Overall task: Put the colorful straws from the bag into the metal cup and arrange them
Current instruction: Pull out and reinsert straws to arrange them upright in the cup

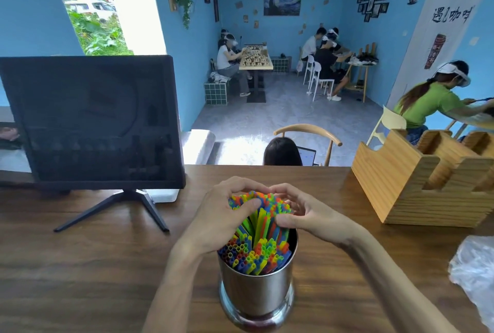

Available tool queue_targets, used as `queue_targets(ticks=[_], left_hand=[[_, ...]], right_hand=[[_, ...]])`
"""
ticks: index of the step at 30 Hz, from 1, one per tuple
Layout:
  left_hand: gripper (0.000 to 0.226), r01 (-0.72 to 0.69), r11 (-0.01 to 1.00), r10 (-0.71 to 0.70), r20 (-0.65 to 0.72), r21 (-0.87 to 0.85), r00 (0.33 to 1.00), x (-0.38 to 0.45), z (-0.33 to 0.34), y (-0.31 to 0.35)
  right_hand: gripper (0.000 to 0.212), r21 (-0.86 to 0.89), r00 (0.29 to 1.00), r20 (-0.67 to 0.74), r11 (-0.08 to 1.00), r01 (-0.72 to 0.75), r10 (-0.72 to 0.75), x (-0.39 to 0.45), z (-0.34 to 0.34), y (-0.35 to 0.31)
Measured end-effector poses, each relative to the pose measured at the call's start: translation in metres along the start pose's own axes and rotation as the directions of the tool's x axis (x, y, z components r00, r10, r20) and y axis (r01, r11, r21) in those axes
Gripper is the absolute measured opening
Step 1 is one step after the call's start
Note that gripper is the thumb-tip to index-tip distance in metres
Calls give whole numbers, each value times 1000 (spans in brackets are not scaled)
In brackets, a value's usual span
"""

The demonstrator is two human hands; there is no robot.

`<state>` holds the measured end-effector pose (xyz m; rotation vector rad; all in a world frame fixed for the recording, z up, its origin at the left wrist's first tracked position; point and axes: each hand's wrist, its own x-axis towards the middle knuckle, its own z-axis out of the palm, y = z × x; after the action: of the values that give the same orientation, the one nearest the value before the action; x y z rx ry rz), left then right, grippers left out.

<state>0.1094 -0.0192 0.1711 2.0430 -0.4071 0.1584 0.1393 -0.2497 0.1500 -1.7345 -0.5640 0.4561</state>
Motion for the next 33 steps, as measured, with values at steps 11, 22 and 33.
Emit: queue_targets(ticks=[11, 22, 33], left_hand=[[44, 76, 978, -122, -240, -193, 963, -3, 17, 3], [52, 142, 962, -263, -655, -232, 708, -19, 58, 13], [38, 2, 840, -266, -409, -542, 873, 0, 33, 4]], right_hand=[[64, -272, 789, -603, 960, -68, -115, 9, 24, -1], [34, 146, 911, -410, 989, 29, 34, -17, 45, 7], [48, 375, 915, -398, 921, 105, 58, 5, 34, 10]])
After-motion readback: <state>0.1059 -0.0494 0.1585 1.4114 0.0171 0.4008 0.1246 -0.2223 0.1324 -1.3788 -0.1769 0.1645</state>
